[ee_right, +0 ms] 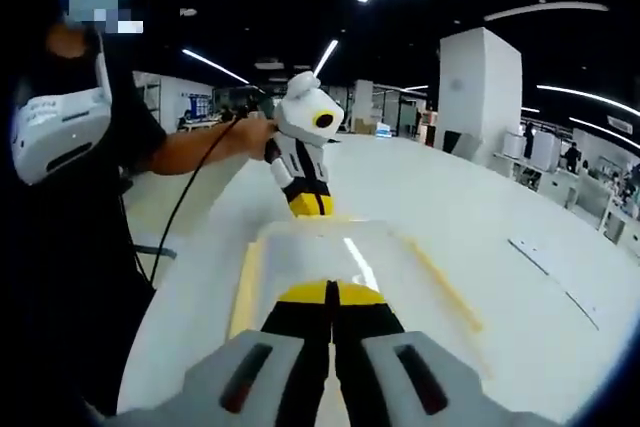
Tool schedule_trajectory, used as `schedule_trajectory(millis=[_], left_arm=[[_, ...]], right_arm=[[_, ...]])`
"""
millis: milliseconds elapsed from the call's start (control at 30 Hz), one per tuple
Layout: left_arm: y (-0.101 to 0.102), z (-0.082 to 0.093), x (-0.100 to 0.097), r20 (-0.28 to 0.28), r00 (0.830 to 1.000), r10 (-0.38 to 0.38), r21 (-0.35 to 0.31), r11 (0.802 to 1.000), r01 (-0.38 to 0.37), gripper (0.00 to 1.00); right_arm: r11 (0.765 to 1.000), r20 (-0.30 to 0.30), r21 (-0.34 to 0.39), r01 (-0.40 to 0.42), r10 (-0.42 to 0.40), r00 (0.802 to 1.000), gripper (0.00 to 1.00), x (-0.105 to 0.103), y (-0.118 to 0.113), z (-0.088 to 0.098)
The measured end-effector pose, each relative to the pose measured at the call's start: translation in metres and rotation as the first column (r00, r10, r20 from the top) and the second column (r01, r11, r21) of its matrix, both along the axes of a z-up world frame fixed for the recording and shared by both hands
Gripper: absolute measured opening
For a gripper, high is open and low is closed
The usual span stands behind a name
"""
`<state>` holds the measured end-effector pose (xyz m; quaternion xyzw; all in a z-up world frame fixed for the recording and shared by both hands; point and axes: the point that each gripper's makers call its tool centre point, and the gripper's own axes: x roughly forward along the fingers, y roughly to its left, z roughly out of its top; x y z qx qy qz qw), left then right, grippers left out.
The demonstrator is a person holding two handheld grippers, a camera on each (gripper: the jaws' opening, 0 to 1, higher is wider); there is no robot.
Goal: Snap each plastic latch of the storage box into its locked position after aligning the lid with the box until every specified latch is closed and the lid sits flush.
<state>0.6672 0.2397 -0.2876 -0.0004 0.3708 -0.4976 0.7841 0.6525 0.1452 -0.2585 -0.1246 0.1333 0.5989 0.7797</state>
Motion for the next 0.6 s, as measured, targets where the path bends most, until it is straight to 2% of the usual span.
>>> schedule_trajectory(millis=[300,600], left_arm=[[-0.004,0.0022,-0.0029,-0.017,1.0,0.013,-0.02,1.0,-0.013,0.0],[-0.0059,0.0032,-0.0047,-0.04,0.999,0.027,-0.033,0.999,-0.028,0.0]], right_arm=[[0.999,0.006,-0.037,-0.008,0.008,1.0,0.0,-0.0018,0.0052,-0.0015],[0.999,0.016,-0.034,-0.011,0.011,1.0,0.0,-0.0017,0.0061,-0.0019]])
